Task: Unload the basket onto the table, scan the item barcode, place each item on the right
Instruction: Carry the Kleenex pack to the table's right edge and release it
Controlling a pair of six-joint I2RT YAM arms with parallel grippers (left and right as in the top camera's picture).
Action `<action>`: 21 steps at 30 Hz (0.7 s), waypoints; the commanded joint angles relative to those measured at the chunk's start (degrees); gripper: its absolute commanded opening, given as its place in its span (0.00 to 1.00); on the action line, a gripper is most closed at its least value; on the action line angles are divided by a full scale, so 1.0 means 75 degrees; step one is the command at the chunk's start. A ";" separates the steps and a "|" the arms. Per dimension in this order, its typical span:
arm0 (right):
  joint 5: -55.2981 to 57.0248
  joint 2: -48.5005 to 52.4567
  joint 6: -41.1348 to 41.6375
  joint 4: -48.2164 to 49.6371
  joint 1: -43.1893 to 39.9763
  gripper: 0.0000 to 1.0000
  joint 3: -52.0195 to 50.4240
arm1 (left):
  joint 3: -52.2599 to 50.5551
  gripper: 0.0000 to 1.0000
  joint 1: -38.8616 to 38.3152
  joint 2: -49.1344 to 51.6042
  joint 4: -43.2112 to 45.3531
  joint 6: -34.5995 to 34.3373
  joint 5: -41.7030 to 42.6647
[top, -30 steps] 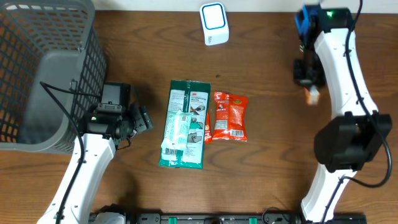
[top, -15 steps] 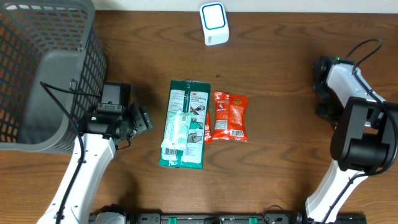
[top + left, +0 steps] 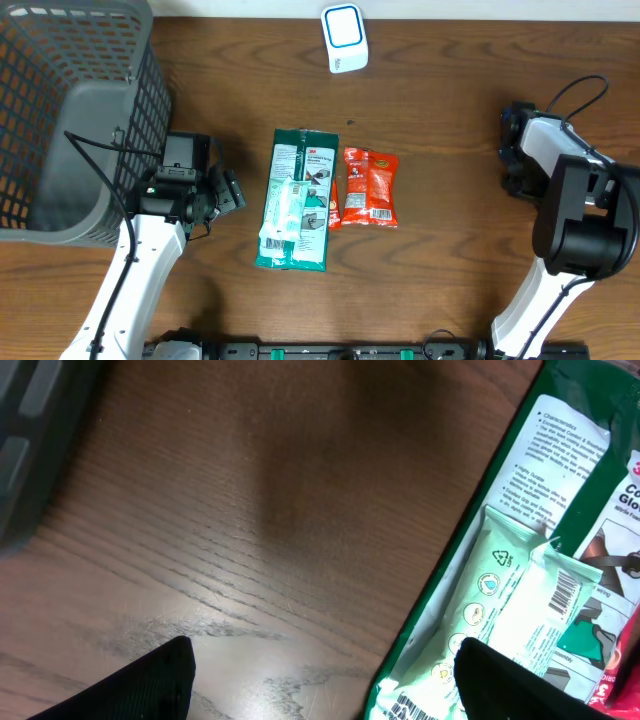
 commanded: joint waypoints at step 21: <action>-0.4010 -0.0009 -0.2498 -0.1195 -0.0085 0.80 0.1550 | 0.0006 0.84 0.0032 0.0012 0.0026 -0.0020 -0.0067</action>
